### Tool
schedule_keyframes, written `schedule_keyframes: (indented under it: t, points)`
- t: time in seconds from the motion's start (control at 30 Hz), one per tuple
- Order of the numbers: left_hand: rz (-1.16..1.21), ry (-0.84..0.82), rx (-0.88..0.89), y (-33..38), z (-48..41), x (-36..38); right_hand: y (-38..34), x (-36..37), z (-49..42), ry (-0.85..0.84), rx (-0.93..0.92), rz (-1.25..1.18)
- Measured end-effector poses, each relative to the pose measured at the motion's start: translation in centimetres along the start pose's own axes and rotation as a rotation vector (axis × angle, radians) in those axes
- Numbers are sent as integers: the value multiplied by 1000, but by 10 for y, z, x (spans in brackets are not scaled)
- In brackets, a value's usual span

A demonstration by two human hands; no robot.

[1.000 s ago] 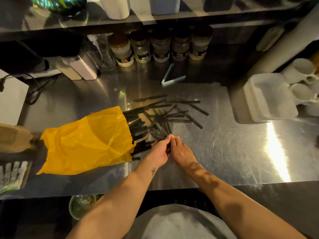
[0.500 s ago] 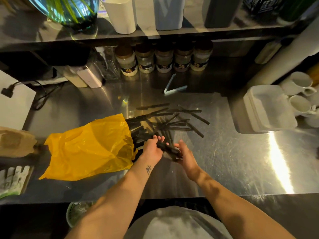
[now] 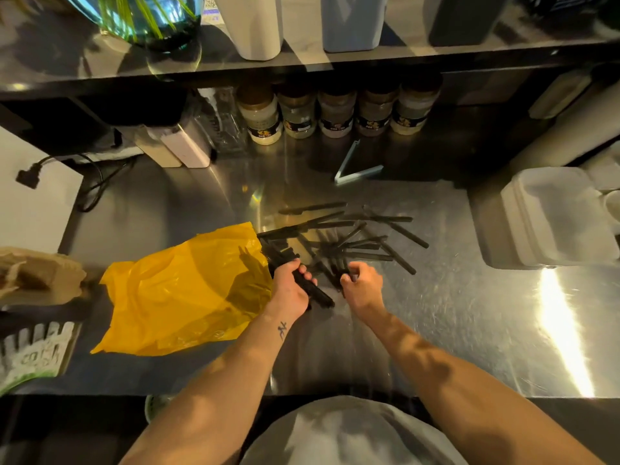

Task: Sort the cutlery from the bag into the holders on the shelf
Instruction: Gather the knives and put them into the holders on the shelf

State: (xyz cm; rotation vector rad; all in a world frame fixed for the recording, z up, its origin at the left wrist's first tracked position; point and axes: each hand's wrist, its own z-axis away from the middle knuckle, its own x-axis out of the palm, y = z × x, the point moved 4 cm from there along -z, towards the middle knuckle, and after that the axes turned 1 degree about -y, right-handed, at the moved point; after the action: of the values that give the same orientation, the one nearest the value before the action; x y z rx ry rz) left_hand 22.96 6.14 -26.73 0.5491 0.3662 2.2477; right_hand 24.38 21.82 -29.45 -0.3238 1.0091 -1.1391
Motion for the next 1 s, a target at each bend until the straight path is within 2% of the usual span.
schedule_keyframes:
  t: [0.13,0.23,0.57,0.83,0.9,1.0]
  points:
    - [-59,-18,-12,15,-6,-9,-9,8,-15,14,33,395]
    - [-145,-20,-21,26,-14,-13,-16,24,-21,65,23,502]
    - [-301,-13,-62,31,-40,-22,-25,46,-28,50,62,628]
    - [-347,-58,-89,29,-40,-26,-9,54,-10,111,-184,770]
    - [-352,-68,-88,29,-40,-29,-2,55,-7,68,-181,710]
    - [-354,-79,-78,30,-37,-29,-7,51,-4,-5,-150,479]
